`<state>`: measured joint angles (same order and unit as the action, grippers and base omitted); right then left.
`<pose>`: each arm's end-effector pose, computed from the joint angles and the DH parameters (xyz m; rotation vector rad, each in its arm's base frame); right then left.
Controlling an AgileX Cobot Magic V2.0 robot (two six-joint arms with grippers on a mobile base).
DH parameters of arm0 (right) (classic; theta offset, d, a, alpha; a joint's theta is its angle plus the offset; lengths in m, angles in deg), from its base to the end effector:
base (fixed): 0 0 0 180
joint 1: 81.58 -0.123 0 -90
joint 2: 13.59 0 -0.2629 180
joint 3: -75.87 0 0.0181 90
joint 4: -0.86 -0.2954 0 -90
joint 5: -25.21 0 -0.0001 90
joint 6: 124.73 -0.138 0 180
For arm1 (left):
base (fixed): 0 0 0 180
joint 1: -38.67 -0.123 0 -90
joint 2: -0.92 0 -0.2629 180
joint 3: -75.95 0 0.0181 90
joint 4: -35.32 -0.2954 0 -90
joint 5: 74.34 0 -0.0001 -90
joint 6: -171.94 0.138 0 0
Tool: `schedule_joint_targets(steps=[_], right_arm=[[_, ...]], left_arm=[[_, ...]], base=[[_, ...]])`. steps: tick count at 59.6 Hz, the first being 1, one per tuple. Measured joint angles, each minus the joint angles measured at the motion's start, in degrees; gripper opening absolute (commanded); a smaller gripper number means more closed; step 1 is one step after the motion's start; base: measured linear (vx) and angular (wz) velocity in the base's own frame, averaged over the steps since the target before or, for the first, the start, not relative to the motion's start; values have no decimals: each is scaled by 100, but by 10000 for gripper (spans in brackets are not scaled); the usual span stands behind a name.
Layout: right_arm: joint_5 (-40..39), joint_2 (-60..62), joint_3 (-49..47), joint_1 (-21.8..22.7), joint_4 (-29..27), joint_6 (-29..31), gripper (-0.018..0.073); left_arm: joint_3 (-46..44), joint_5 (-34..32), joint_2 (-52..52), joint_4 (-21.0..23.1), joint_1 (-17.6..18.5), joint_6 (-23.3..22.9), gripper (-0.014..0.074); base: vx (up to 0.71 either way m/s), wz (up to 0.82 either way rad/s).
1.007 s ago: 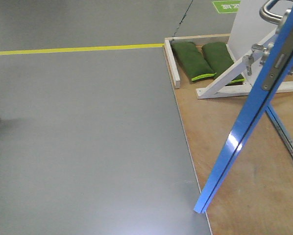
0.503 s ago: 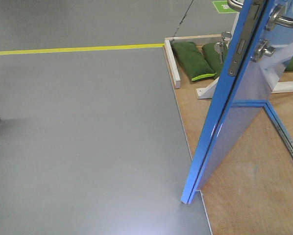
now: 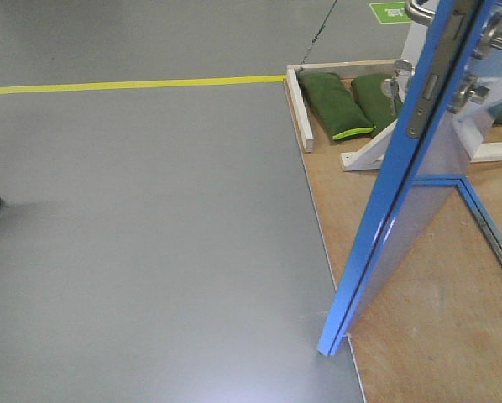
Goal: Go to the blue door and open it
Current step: 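Pull the blue door edge toward the robot with the right gripper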
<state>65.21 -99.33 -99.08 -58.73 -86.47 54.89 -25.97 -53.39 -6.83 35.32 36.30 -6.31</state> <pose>0.3862 -0.0665 0.3936 1.0604 1.4674 1.3883 0.1648 0.0068 0.1580 -0.0101 1.8639 0.0498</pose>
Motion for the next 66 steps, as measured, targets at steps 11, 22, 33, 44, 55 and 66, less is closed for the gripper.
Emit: schedule_joint_targets(steps=[11,22,33,44,55,66], right_arm=[[-70,12,7,19,19,0,6],[-432,26,7,106,18,5,6],[-428,30,7,112,18,5,6],[-277,44,7,107,18,5,6],[-184,44,7,107,18,5,6],[-89,44,7,82,18,5,6]], left_arm=[[0,0,0,0,0,0,70],[0,0,0,0,0,0,70],[0,0,0,0,0,0,70],[0,0,0,0,0,0,70],[0,0,0,0,0,0,70],[0,0,0,0,0,0,70]], base=[[3,6],[6,8],[10,10],[13,12],[16,16],[18,15]])
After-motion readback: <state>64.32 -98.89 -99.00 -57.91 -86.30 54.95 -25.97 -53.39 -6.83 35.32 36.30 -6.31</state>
